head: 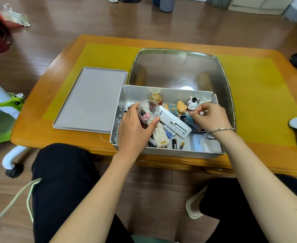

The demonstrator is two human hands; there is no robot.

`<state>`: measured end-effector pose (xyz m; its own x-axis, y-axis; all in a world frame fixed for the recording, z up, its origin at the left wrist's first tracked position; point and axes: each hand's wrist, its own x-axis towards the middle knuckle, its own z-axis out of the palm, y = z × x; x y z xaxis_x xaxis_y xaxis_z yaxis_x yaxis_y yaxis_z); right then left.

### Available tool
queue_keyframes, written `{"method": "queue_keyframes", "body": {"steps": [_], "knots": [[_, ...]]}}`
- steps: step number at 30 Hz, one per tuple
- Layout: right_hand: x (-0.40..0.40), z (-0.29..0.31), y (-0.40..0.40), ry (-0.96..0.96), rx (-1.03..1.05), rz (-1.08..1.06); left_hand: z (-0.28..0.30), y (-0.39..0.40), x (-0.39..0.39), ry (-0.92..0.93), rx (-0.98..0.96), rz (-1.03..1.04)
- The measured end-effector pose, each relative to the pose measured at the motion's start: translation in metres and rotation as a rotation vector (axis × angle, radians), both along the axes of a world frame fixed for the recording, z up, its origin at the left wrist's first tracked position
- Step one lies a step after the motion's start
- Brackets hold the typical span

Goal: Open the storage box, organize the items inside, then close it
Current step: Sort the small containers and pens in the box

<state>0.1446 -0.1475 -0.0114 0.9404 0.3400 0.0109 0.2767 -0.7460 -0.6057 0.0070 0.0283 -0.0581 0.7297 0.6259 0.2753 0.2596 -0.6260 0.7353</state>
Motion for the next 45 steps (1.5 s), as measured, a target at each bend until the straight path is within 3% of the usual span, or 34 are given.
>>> {"method": "queue_keyframes", "body": {"steps": [4,9,15,20,24,29,36,40,45], "knots": [[-0.01,-0.008,0.014,0.085,-0.015,0.204,0.0,0.0,0.001,0.0,-0.003,0.004],[-0.018,-0.029,0.035,0.036,-0.452,0.531,0.0,0.0,0.001,-0.008,-0.007,0.007],[-0.021,-0.037,0.048,0.022,-0.536,0.583,-0.001,0.001,0.0,0.007,0.008,0.003],[-0.021,-0.033,0.041,-0.047,-0.423,0.531,0.001,0.002,0.0,0.009,-0.047,0.013],[-0.012,-0.02,0.031,-0.059,-0.152,0.317,0.004,0.004,0.002,0.028,-0.118,0.025],[-0.012,-0.015,0.026,-0.013,0.134,0.188,0.002,0.003,0.004,0.207,-0.061,-0.051],[-0.01,-0.018,0.02,0.059,0.311,0.05,0.005,0.0,0.01,0.392,-0.332,-0.514],[-0.013,-0.015,0.016,0.113,0.389,-0.002,0.01,0.002,0.007,0.296,-0.454,-0.554],[-0.021,-0.012,0.018,0.124,0.403,0.029,0.009,0.008,-0.003,0.126,-0.237,-0.399]]}}
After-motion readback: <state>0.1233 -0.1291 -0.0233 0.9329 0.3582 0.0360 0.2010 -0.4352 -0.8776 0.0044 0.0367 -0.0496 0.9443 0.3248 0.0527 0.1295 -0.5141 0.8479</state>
